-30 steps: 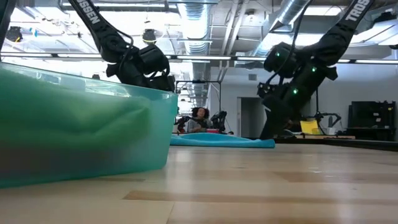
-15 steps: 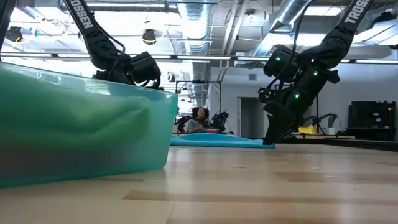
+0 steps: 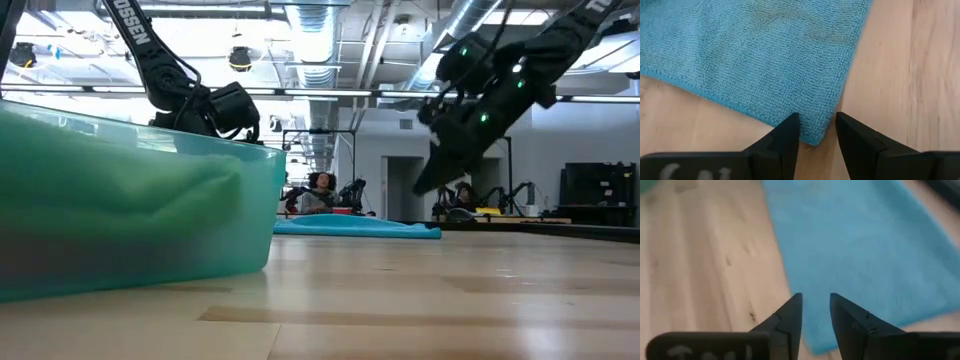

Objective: Fold microfiber towels
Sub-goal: Fold the blue towel

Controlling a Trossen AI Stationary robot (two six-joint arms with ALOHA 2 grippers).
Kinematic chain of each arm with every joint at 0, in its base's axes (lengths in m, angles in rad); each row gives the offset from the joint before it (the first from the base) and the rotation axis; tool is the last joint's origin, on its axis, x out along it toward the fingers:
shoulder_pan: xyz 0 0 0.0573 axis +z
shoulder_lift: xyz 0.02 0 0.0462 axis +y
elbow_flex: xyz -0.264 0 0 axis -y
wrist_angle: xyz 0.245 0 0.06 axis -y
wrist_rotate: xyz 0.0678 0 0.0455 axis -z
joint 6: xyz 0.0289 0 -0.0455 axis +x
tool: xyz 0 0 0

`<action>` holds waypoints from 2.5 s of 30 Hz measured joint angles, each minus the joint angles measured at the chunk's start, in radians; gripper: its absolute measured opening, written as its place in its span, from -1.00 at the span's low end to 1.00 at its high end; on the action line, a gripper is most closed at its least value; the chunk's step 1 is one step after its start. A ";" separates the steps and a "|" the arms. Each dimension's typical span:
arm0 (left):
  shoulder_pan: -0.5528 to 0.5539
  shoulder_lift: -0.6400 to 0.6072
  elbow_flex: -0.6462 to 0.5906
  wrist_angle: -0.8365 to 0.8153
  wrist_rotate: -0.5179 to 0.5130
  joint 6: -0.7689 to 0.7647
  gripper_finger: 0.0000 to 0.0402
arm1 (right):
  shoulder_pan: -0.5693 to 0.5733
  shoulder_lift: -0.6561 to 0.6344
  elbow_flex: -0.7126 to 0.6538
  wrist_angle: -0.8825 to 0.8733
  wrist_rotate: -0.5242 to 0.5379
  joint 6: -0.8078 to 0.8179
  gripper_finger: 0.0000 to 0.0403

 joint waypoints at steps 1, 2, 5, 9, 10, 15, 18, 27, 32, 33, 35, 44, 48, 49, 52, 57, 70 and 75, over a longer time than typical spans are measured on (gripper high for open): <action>-0.001 0.000 0.000 0.000 0.000 0.005 -0.39 | 0.006 -0.019 0.000 -0.003 0.000 -0.030 -0.39; -0.002 0.000 0.000 0.000 0.000 0.006 -0.39 | 0.012 -0.030 0.000 0.001 0.000 -0.065 -0.38; -0.002 0.000 0.000 0.001 0.001 0.007 -0.39 | 0.029 -0.029 0.000 -0.014 0.000 -0.183 -0.38; -0.002 0.001 0.000 0.002 -0.001 0.028 -0.39 | 0.041 0.036 0.000 -0.011 0.000 -0.273 -0.35; -0.003 0.001 0.000 0.002 -0.002 0.033 -0.39 | 0.039 0.056 0.000 -0.006 0.000 -0.275 -0.33; -0.003 0.001 0.000 0.002 -0.002 0.044 -0.39 | 0.037 0.172 0.000 0.001 0.003 -0.277 -0.24; -0.003 0.001 0.000 0.001 -0.002 0.046 -0.39 | 0.032 0.223 0.006 0.013 0.001 -0.267 -0.19; -0.034 0.005 0.001 -0.010 -0.064 0.069 -0.55 | 0.045 0.215 0.006 -0.006 0.042 -0.172 -0.35; -0.069 0.007 0.001 -0.017 -0.106 0.071 -0.94 | 0.066 0.187 0.002 -0.055 0.063 -0.151 -0.71; -0.075 0.007 0.001 -0.017 -0.114 0.066 -0.96 | 0.072 0.184 0.002 -0.063 0.067 -0.137 -0.79; -0.089 0.007 0.002 -0.019 -0.125 0.047 -0.96 | 0.087 0.182 0.002 -0.072 0.075 -0.097 -0.93; -0.157 -0.051 -0.002 -0.110 -0.113 -0.116 -0.99 | 0.195 0.107 -0.004 -0.129 0.047 0.111 -0.98; -0.177 -0.136 -0.002 -0.142 -0.117 -0.187 -0.99 | 0.225 0.015 -0.003 -0.182 0.052 0.161 -0.96; -0.181 -0.158 -0.002 -0.143 -0.117 -0.198 -0.99 | 0.225 -0.007 -0.003 -0.204 0.055 0.169 -0.96; -0.184 -0.217 -0.002 -0.146 -0.129 -0.206 -1.00 | 0.210 -0.066 -0.003 -0.239 0.057 0.171 -0.98; -0.159 -0.249 -0.001 -0.095 -0.212 -0.151 -1.00 | 0.126 -0.117 -0.001 -0.250 0.079 0.170 -0.96; -0.020 -0.199 0.008 0.023 -0.178 -0.095 -1.00 | -0.112 -0.116 0.002 -0.201 0.049 0.102 -0.96; 0.010 -0.112 0.054 0.013 -0.189 -0.095 -1.00 | -0.151 -0.092 0.000 -0.138 0.032 0.082 -0.97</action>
